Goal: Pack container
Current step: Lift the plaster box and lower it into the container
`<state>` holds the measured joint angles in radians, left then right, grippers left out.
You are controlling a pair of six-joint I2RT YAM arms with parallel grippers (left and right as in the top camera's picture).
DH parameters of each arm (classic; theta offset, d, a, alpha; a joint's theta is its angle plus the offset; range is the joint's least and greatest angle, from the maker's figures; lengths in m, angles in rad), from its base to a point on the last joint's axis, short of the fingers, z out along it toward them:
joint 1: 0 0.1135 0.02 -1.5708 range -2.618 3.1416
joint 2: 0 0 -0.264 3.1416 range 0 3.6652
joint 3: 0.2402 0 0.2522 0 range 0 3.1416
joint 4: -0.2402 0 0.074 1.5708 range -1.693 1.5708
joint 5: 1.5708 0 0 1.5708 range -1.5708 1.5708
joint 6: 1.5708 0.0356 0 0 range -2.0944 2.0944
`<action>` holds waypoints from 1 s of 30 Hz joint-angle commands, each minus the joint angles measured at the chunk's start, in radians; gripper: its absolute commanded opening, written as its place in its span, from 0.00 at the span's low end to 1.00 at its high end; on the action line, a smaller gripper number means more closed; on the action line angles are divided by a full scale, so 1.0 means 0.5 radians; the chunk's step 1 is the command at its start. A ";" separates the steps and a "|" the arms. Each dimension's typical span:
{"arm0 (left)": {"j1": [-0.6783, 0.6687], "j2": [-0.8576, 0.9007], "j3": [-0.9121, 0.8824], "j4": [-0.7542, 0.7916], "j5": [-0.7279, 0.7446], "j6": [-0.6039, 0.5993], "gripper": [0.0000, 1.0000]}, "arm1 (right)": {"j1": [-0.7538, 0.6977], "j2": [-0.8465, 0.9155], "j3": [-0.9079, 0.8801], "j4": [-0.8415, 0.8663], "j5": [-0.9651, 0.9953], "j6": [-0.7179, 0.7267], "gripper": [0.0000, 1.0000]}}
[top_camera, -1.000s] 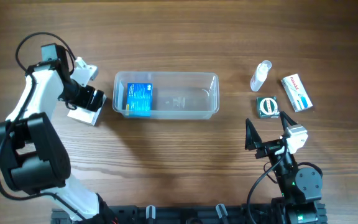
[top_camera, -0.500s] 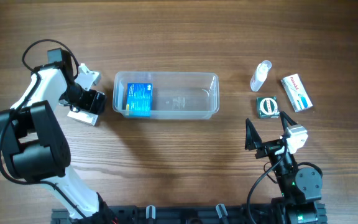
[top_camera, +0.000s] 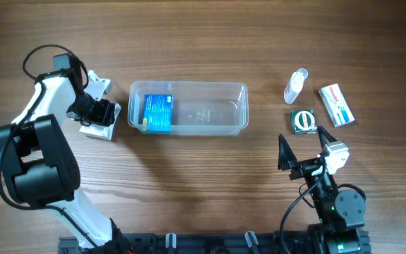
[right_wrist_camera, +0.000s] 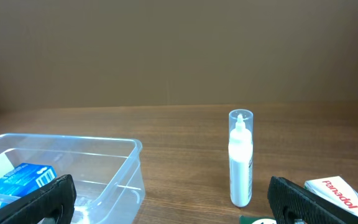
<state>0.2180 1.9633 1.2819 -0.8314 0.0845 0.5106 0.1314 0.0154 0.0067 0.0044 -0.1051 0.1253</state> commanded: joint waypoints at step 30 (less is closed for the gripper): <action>-1.144 -0.737 0.357 0.027 -0.043 -1.530 0.60 | -0.013 -0.008 -0.003 0.008 -0.032 -0.035 1.00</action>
<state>-0.3035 1.5707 1.4433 -0.8234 0.0952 -0.0818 0.1314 0.0154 0.0067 0.0044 -0.1051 0.1253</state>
